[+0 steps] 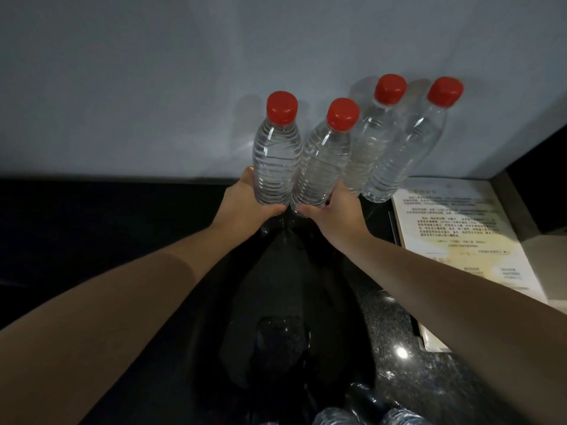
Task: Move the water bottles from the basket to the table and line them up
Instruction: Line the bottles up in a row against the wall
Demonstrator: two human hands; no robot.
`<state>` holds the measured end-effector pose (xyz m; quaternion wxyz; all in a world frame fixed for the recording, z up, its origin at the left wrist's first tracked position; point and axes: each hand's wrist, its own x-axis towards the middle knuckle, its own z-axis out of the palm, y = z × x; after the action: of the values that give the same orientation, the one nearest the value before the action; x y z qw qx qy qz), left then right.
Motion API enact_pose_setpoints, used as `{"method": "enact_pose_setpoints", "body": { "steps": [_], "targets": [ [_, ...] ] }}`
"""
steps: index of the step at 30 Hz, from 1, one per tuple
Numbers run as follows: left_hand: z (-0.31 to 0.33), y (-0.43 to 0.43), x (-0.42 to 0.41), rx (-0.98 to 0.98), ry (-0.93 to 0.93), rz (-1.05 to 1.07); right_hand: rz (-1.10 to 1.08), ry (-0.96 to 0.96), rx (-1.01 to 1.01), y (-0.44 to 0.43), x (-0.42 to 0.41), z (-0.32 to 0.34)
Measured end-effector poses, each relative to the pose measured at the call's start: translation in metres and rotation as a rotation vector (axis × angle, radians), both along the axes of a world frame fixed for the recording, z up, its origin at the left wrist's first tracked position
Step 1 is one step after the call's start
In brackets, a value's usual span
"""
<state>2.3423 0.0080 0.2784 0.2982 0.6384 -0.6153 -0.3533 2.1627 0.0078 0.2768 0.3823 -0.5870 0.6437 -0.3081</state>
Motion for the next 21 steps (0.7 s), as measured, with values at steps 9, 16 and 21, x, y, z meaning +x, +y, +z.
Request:
{"method": "enact_pose_setpoints", "body": {
  "steps": [9, 16, 21],
  "targets": [
    [-0.001, -0.014, 0.011, 0.038, -0.113, -0.123, 0.146, 0.346, -0.022, -0.014, -0.008, 0.005],
    [0.008, -0.020, 0.010, 0.024, -0.196, -0.141, 0.174, 0.741, 0.124, -0.016, -0.007, 0.022],
    [0.007, -0.024, 0.007, 0.045, -0.202, -0.108, 0.160, 0.753, 0.142, -0.022, -0.007, 0.021]
  ]
}}
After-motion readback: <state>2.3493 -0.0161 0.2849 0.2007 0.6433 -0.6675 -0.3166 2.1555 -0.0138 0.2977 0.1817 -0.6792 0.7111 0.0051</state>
